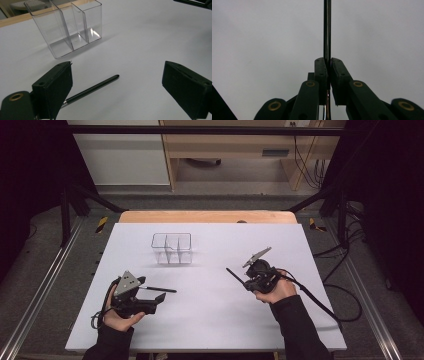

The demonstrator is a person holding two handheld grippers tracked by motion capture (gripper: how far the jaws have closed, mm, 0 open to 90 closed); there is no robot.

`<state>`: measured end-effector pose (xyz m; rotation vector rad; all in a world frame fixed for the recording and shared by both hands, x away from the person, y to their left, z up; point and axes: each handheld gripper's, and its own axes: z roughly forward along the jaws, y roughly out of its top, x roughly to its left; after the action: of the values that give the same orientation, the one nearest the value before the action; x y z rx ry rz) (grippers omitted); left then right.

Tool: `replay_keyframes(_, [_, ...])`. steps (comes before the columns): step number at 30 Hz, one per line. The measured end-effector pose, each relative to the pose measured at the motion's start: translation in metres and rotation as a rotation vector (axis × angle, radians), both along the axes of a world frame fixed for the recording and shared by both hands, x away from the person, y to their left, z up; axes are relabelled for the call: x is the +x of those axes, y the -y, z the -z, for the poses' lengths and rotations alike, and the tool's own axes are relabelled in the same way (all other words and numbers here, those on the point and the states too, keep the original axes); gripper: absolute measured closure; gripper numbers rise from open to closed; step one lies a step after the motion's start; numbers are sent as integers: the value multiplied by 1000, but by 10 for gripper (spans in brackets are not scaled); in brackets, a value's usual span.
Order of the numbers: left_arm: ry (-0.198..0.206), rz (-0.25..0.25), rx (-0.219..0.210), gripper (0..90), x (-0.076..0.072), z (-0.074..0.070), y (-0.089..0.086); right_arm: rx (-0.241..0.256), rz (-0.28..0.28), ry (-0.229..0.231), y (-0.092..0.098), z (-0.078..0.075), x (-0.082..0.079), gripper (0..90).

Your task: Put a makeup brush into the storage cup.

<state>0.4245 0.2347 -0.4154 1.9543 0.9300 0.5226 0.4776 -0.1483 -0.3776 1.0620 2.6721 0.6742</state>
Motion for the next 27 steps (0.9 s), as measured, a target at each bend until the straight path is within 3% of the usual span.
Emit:
replay_keyframes(14, [14,41,34,88,-2,-3,10,6,-134,-8,-22,-20,-3,840])
replay_keyframes(27, [47,107,99,87,-5,-10,25,5,-181,-27,-32,-25,-3,840])
